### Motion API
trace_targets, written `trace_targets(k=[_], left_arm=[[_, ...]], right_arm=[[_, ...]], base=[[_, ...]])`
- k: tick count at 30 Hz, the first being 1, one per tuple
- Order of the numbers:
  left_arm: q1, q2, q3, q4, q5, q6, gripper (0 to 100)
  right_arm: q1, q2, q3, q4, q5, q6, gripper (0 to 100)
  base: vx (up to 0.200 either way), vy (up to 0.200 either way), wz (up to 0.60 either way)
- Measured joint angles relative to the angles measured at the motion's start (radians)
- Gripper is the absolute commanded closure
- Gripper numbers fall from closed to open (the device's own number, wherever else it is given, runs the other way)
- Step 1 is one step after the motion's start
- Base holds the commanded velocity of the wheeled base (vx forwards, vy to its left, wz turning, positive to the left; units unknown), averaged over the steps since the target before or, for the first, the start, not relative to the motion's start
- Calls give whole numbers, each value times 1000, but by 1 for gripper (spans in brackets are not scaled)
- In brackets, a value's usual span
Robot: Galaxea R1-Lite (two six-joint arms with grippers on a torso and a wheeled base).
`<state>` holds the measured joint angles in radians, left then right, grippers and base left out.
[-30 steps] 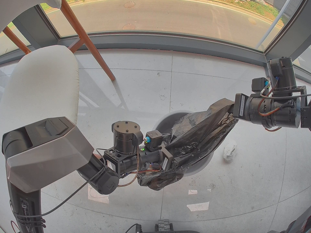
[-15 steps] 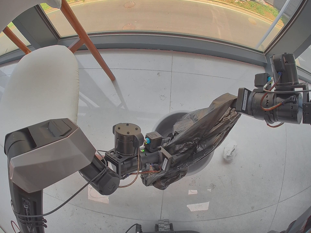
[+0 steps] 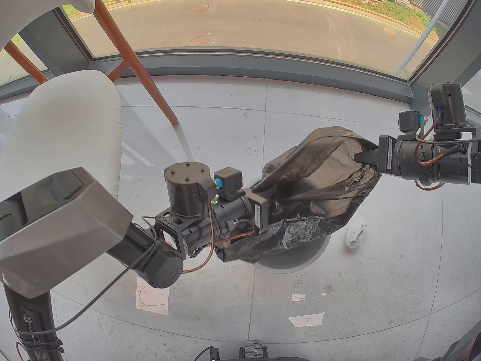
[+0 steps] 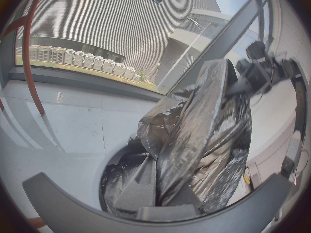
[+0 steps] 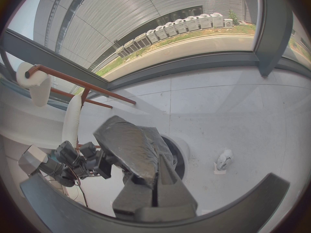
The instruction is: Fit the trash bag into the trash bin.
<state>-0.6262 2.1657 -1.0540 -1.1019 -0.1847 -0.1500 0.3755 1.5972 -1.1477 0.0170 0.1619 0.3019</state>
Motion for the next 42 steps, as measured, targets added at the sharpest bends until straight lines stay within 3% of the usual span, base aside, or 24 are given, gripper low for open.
trace_targets(k=[6,12,24,39,40,42], left_arm=[[-10,-47,-39,25,6,-81,100],[-31,-65,-88,159,6,-109,100],[-46,-98,-87,496,19,-114,100],[-18,-3,-341,623,47,-116,100],[-17,6,-355,639,47,-117,100],[-13,22,-380,655,47,-119,100]], right_arm=[[-54,28,-11,-1,108,-51,100],[-103,76,-13,-1,177,-86,100],[-137,151,-3,3,239,-106,100],[-179,357,-120,-67,249,-135,100],[-184,369,-129,-69,249,-135,0],[-197,393,-151,-73,249,-136,0]], base=[[0,0,0],[0,0,0],[0,0,0],[0,0,0],[0,0,0],[0,0,0]])
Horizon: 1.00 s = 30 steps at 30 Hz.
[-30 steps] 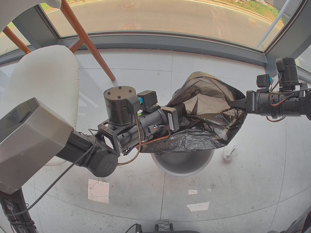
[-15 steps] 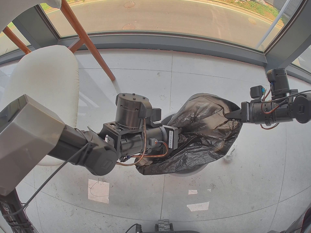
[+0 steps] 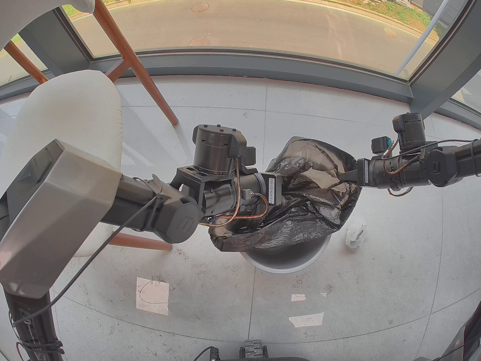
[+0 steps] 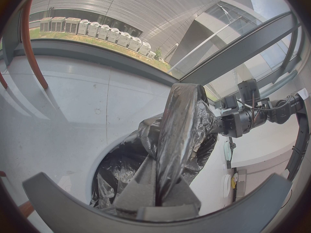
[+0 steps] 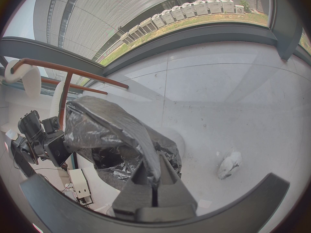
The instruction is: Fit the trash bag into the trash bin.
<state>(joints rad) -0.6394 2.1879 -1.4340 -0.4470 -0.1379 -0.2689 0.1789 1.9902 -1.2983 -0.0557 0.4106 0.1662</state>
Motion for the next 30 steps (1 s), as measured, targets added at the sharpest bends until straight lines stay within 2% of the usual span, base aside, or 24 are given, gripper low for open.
trace_targets(k=[8,15,16,21,23,26,30], left_arm=[[3,32,-49,9,-3,-15,100],[11,61,-114,9,1,-71,100],[14,64,-121,9,2,-72,0],[30,93,-153,11,25,-73,0],[34,104,-163,11,35,-73,0],[39,117,-177,10,44,-74,0],[41,131,-197,7,49,-74,0]], right_arm=[[-41,73,-64,-23,-17,8,0],[-76,7,20,-21,-15,11,0],[-79,-5,31,-21,-14,11,0],[-85,-87,105,-17,-11,26,0],[-66,-124,150,-12,-15,62,0],[-19,-166,197,-11,-23,150,0],[54,-207,246,-10,-61,392,0]], base=[[0,0,0],[0,0,0],[0,0,0],[0,0,0],[0,0,0],[0,0,0],[0,0,0]])
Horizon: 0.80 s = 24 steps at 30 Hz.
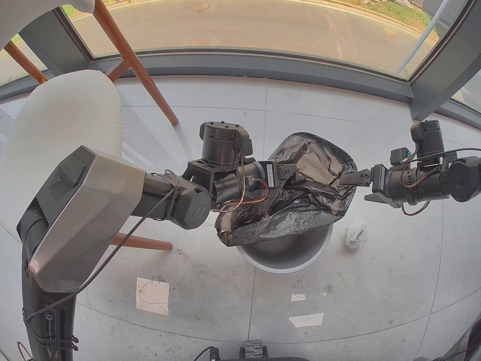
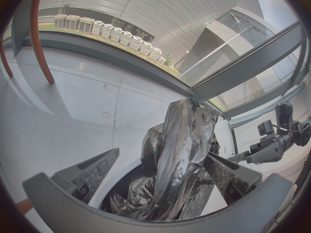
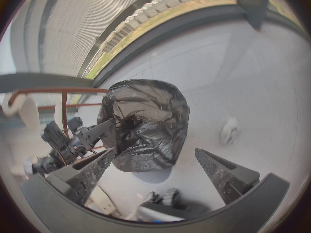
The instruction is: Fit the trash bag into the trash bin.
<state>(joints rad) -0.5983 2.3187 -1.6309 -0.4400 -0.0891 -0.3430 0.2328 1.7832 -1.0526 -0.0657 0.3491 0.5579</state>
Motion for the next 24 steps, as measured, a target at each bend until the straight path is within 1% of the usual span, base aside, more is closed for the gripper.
trace_targets(k=[3,7,10,12,15,17,19,21,24], left_arm=[[0,7,-13,-2,4,0,0],[0,11,-24,-4,9,0,0],[0,12,-28,-5,19,-1,0],[0,11,-30,-6,27,-1,0],[1,11,-32,-6,35,-1,0],[1,11,-33,-6,38,-1,0],[2,10,-33,-6,39,-2,0],[2,8,-32,-6,40,-1,0],[2,6,-31,-6,40,-2,0]], right_arm=[[72,-16,34,0,-31,193,0],[170,-13,74,0,-70,356,0],[232,17,97,-2,-100,442,0],[263,45,105,-8,-112,469,0],[290,94,111,-18,-133,487,0],[300,126,105,-38,-155,491,0],[306,164,84,-90,-182,494,0],[308,194,56,-131,-195,497,0],[308,227,6,-153,-206,507,0]], base=[[0,0,0],[0,0,0],[0,0,0],[0,0,0],[0,0,0],[0,0,0],[0,0,0],[0,0,0],[0,0,0]])
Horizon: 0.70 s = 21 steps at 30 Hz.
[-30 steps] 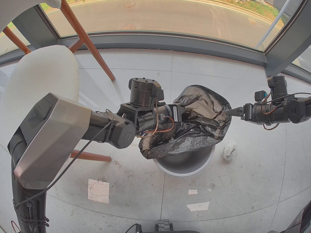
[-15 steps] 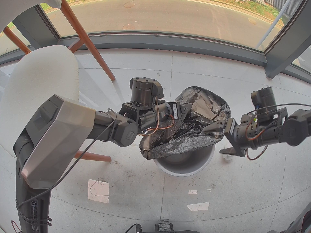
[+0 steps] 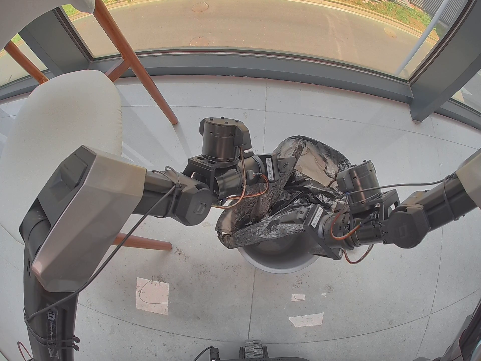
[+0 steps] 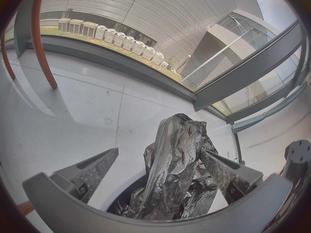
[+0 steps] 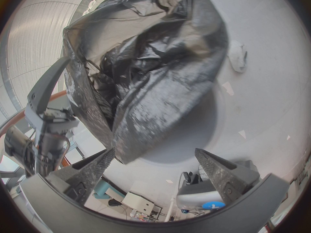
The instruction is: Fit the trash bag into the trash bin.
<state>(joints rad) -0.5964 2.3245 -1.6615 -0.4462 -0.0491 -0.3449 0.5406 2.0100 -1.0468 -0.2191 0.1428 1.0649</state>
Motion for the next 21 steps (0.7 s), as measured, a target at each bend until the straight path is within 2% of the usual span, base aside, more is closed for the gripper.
trace_targets(k=[6,7,17,21], left_arm=[[-1,-4,2,-3,0,0,0],[-2,-5,2,-4,0,0,0],[0,-8,31,-6,1,5,0],[9,-18,68,-7,-2,8,0]], right_arm=[[-26,48,-77,-18,-10,7,0],[-29,58,-87,-25,-15,7,100],[-44,73,-100,-14,-26,-11,100],[-47,44,-66,-5,-26,-121,100]], base=[[0,0,0],[0,0,0],[0,0,0],[0,0,0]])
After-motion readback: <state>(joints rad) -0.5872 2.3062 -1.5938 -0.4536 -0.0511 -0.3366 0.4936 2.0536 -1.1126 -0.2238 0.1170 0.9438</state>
